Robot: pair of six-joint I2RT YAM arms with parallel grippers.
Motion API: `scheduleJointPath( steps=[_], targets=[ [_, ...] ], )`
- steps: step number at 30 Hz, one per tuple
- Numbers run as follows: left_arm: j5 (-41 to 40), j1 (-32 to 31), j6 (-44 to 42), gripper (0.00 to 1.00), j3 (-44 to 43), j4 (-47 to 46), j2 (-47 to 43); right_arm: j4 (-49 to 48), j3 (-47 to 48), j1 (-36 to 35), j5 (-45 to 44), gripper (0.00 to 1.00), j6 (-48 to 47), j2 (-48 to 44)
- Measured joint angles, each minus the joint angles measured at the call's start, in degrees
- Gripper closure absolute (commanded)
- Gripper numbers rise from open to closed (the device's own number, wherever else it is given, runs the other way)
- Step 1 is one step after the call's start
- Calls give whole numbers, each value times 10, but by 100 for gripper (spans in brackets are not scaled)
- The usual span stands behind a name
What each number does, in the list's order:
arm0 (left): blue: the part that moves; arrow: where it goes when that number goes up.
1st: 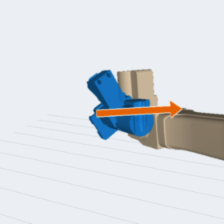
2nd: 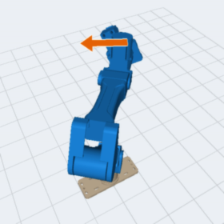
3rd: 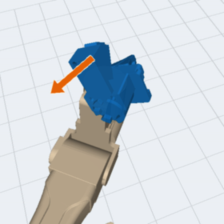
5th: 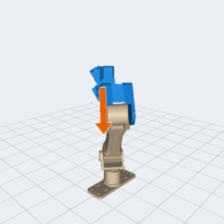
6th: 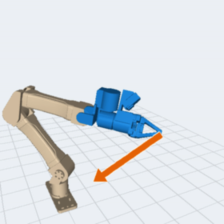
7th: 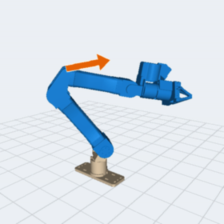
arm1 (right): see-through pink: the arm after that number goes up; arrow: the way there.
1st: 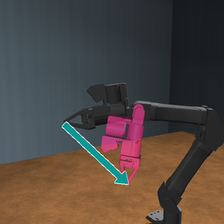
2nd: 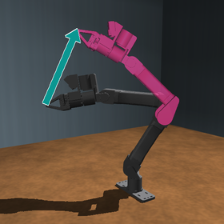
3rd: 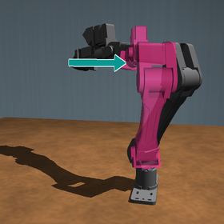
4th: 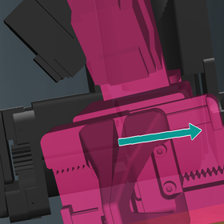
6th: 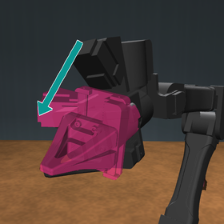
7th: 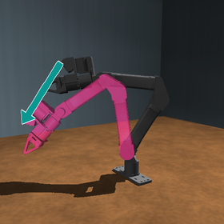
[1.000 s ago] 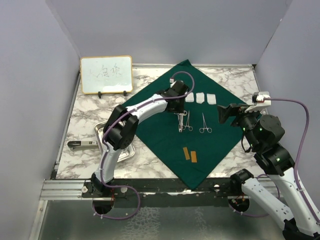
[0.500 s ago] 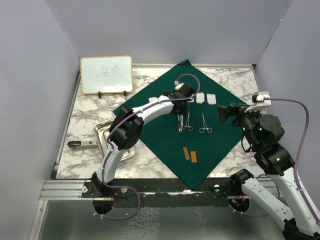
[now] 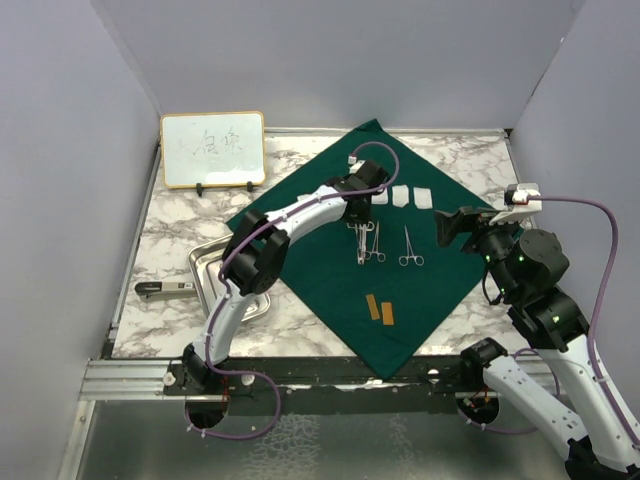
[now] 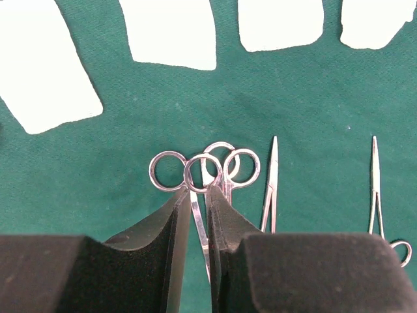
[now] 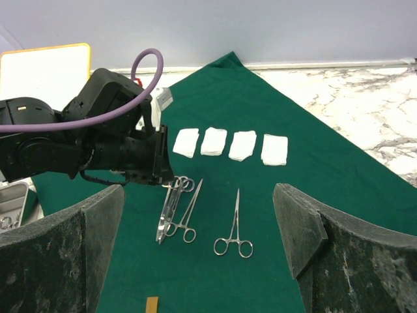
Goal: Prepare the surgical pack
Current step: Pick up the medical item from the surgical kit.
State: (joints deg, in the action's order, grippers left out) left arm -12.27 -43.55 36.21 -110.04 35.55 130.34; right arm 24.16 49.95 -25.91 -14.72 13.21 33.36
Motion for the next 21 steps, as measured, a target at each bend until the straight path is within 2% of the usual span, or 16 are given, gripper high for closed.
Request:
scheduleJointPath(
  steps=[21],
  targets=[
    [0, 10, -15, 77, -21, 2, 37, 0, 0, 0, 0, 0, 0, 0]
  ],
)
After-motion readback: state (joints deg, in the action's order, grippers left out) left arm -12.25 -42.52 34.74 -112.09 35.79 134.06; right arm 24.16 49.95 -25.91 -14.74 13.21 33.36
